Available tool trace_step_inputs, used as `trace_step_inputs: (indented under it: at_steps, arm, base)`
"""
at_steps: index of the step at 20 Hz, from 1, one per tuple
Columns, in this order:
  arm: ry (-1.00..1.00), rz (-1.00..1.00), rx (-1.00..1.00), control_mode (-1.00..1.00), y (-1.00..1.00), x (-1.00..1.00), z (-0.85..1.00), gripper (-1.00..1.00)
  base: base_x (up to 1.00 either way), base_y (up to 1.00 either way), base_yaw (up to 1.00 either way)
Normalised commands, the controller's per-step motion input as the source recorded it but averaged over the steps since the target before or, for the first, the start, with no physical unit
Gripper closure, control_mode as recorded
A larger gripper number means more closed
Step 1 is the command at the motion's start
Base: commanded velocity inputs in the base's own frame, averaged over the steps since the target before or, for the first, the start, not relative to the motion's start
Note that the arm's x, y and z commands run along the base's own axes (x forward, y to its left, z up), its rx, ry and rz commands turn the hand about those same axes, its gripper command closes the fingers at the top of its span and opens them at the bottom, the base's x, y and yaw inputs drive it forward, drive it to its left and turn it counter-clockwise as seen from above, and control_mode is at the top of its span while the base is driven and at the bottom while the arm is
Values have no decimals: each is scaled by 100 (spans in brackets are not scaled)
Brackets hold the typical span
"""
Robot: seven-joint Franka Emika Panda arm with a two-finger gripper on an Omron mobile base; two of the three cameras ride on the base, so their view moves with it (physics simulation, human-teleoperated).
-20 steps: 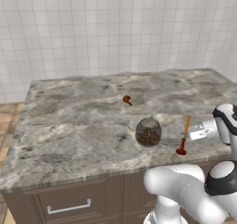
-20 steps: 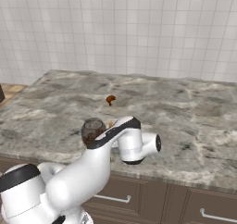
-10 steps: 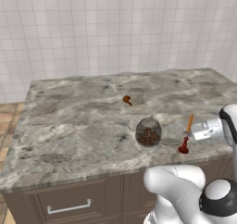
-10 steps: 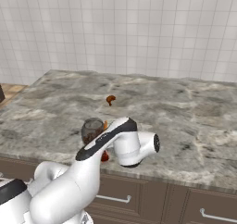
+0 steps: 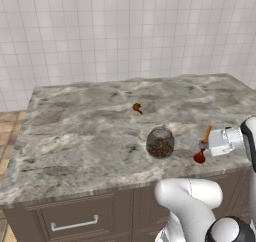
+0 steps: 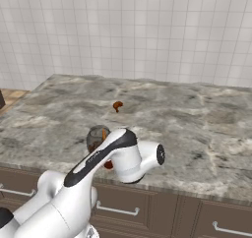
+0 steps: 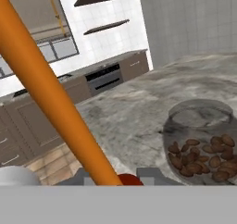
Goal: Pick the jar and candle from the dining table and place them in the open cabinet. Close the cabinet after placing the objects.
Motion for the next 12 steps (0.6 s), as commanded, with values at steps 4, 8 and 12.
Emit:
trace_step_inputs:
  at_steps: [4, 8, 12]
  arm:
    - [0, 0, 0, -100, 4, -23, 31, 100]
    - [2, 1, 0, -100, 0, -20, 28, 100]
    - [0, 3, 0, -100, 0, -17, 16, 100]
  base:
    - [0, 0, 0]
    - [0, 0, 0]
    - [0, 0, 0]
